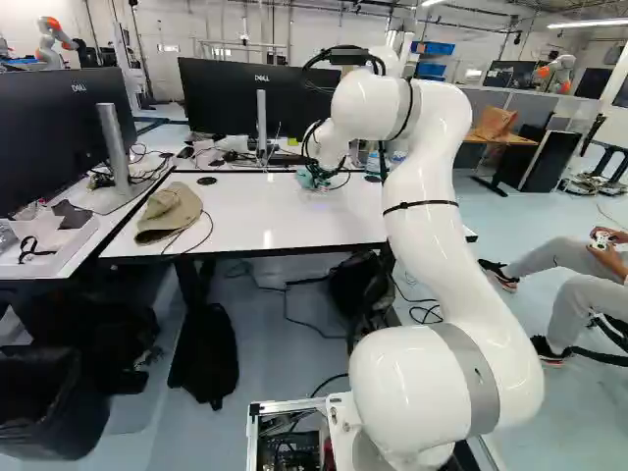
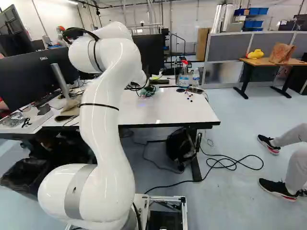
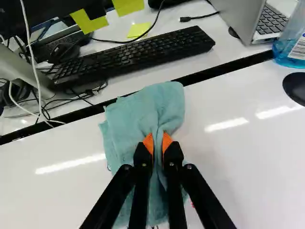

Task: Clean the table with the green towel

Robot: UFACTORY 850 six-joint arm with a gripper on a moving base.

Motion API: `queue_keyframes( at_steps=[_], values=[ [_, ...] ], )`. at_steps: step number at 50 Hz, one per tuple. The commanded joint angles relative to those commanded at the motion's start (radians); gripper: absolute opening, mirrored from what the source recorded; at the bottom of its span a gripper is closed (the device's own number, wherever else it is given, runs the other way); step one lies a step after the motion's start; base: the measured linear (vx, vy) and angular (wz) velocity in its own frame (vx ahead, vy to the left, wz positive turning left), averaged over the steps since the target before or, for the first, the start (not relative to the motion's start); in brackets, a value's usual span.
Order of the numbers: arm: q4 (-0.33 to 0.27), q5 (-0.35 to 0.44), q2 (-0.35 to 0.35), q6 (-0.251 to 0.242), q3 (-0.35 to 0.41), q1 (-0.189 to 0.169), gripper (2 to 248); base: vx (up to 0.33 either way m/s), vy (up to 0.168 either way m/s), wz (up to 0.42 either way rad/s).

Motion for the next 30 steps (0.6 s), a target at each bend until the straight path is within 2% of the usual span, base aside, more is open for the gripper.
queue_keyframes(
  at_steps=[22,30],
  values=[
    [0.000,0.000,0.011,0.000,0.016,0.047,41,0.000,0.000,0.000],
    [0.000,0.000,0.032,0.000,0.046,0.063,41,0.000,0.000,0.000]
  ],
)
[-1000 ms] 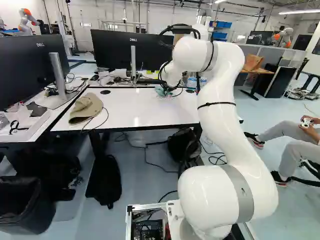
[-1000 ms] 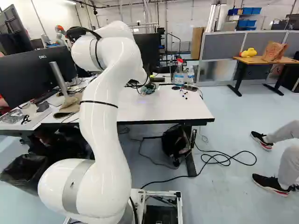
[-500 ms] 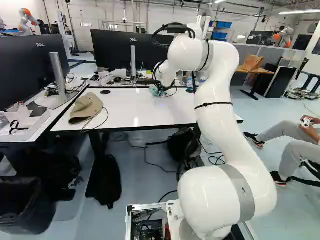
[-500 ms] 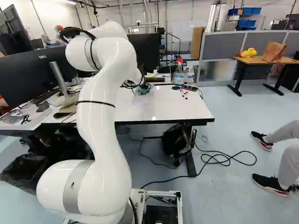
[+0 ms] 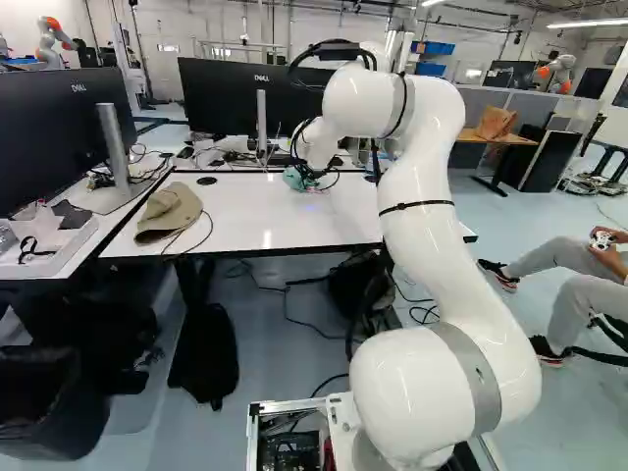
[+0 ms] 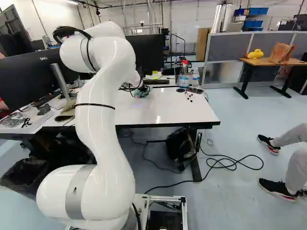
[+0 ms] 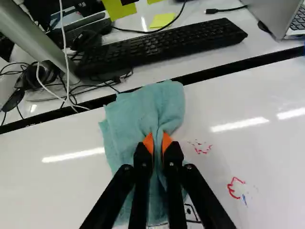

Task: Clean the table with the green towel

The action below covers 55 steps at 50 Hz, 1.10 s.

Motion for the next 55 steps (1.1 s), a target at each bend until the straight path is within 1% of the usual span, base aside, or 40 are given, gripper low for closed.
queue_keyframes(
  at_steps=[18,31,45,55],
  values=[
    [0.000,0.000,0.071,0.000,0.100,0.025,41,0.000,0.000,0.000],
    [0.000,0.000,0.124,0.000,0.175,0.034,41,0.000,0.000,0.000],
    [0.000,0.000,0.183,0.000,0.257,0.037,41,0.000,0.000,0.000],
    [0.000,0.000,0.221,0.000,0.308,0.027,41,0.000,0.000,0.000]
  ],
)
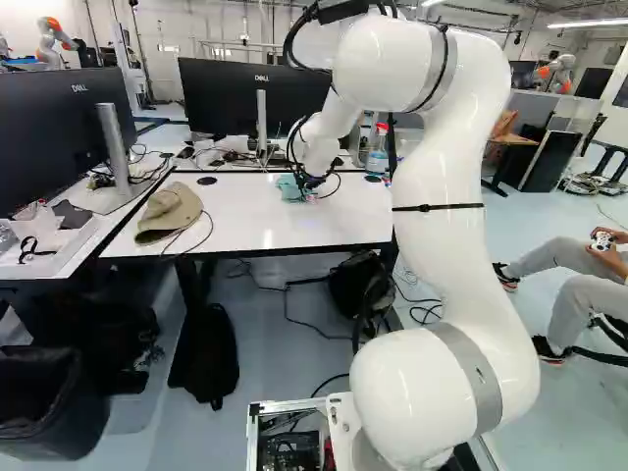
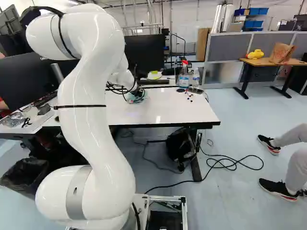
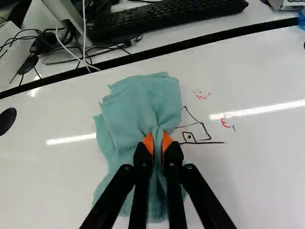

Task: Clean the table with the green towel

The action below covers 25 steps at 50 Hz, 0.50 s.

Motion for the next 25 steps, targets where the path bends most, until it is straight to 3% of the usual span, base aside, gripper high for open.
queue_keyframes(
  at_steps=[25],
  values=[
    [0.000,0.000,0.008,0.000,0.010,-0.063,41,0.000,0.000,0.000]
  ],
)
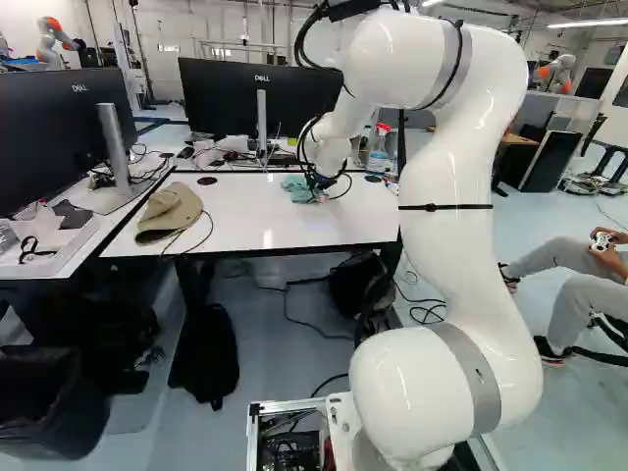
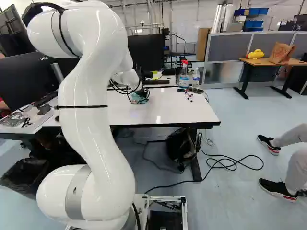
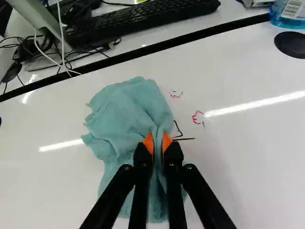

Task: Clean the table with the green towel

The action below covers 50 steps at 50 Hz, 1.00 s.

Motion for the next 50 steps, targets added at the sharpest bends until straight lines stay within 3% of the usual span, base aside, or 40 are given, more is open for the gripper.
queue_keyframes(
  at_steps=[35,50],
  values=[
    [0.000,0.000,-0.021,0.000,-0.028,-0.094,41,0.000,0.000,0.000],
    [0.000,0.000,-0.064,0.000,-0.086,-0.119,41,0.000,0.000,0.000]
  ],
)
